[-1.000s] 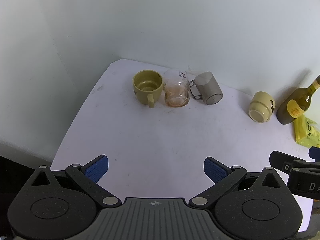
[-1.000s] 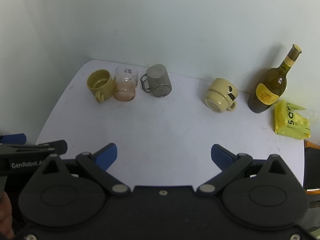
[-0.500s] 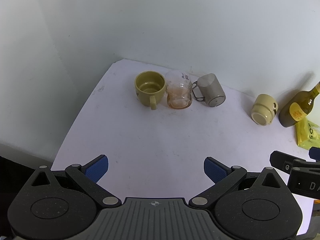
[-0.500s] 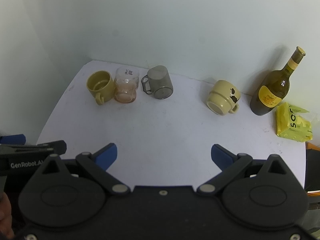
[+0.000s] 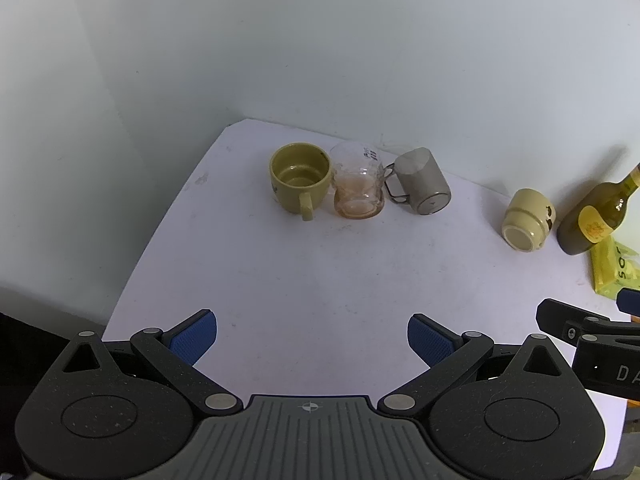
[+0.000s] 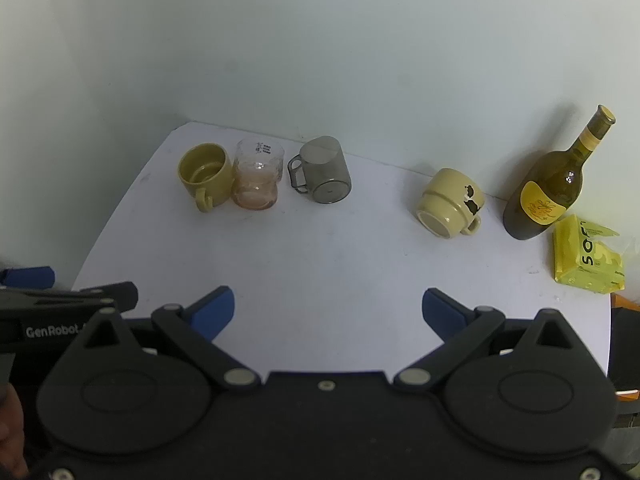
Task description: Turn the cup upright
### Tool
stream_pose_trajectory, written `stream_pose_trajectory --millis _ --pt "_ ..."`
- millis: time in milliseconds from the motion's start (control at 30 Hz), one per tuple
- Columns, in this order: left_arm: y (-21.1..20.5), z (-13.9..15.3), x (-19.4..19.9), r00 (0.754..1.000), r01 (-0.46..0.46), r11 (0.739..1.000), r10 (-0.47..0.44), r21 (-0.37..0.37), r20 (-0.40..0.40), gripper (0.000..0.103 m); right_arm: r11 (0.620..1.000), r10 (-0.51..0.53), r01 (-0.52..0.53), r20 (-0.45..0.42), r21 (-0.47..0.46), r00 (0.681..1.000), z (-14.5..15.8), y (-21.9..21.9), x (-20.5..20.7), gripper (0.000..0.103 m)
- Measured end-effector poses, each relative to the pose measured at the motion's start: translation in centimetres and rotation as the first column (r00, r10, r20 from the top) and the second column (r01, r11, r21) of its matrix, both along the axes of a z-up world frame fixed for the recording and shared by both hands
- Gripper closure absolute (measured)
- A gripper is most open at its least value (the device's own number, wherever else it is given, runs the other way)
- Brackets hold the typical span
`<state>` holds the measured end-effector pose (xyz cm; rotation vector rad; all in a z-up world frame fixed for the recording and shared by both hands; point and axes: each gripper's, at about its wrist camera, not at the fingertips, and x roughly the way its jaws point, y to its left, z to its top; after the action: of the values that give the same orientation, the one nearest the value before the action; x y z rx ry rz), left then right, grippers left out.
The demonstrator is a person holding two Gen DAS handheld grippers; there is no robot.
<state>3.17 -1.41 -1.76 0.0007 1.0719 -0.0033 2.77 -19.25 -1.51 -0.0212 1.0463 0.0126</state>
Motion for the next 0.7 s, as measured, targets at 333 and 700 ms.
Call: stream_pose_trajectory --millis 333,700 --pt "0.10 0.04 0.23 1.000 -0.006 1.000 0.006 -0.008 -0.008 0.000 1.000 -0.002 0.002 -0.003 0.003 1.000 0.02 0.22 0.12 0.002" --pt "0.27 0.23 0.09 1.000 0.004 1.000 -0.004 -0.004 0.000 0.000 1.000 -0.006 0.006 0.002 0.004 1.000 0.09 0.05 0.08 0.002"
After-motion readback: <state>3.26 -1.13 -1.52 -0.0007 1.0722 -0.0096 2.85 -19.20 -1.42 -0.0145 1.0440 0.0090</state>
